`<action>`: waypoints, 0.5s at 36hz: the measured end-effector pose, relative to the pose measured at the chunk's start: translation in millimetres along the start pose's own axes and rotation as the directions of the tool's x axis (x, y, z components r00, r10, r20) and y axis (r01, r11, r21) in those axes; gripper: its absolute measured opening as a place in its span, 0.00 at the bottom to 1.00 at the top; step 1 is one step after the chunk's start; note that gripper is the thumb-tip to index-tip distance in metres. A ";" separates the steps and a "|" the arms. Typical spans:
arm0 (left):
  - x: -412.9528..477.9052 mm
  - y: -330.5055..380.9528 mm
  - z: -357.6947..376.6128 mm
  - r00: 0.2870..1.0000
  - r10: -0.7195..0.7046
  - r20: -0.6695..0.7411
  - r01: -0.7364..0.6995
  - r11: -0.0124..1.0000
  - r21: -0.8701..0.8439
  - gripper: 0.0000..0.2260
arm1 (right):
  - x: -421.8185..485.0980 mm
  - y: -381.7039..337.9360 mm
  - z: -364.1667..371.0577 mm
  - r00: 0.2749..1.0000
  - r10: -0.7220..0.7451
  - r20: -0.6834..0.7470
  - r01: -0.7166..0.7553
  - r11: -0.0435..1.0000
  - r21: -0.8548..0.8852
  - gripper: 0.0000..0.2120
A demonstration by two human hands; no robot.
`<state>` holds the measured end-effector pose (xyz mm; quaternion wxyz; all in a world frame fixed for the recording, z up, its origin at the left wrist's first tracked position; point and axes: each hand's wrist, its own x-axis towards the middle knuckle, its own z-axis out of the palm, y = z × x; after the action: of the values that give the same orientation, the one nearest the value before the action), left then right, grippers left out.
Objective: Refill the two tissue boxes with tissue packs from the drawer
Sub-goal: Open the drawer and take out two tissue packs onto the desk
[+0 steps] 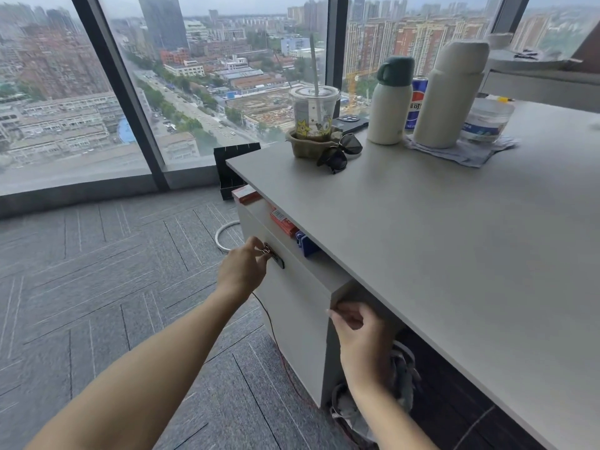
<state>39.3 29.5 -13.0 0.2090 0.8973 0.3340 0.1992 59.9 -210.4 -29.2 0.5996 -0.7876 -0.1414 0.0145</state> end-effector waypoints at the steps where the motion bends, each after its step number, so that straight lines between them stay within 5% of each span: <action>1: 0.6 -0.6 0.4 1.000 -0.006 0.003 0.006 1.000 -0.013 0.11 | 0.1 0.8 -0.2 1.000 -0.009 -0.008 0.009 1.000 -0.003 0.06; 10: 0.6 -4.6 -5.9 0.994 -0.097 0.049 0.105 0.979 -0.174 0.11 | -3.6 2.0 1.7 0.999 -0.010 0.030 0.010 1.000 0.011 0.06; 18: -30.2 -35.4 -31.2 0.994 -0.101 0.040 0.106 0.984 -0.144 0.11 | -33.1 -10.2 10.4 0.978 -0.016 0.209 0.006 0.999 0.047 0.07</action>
<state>-15.5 40.9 -11.6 0.2894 0.8642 0.3612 0.1972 24.1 -206.1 -27.4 0.5994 -0.7669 -0.2077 0.0973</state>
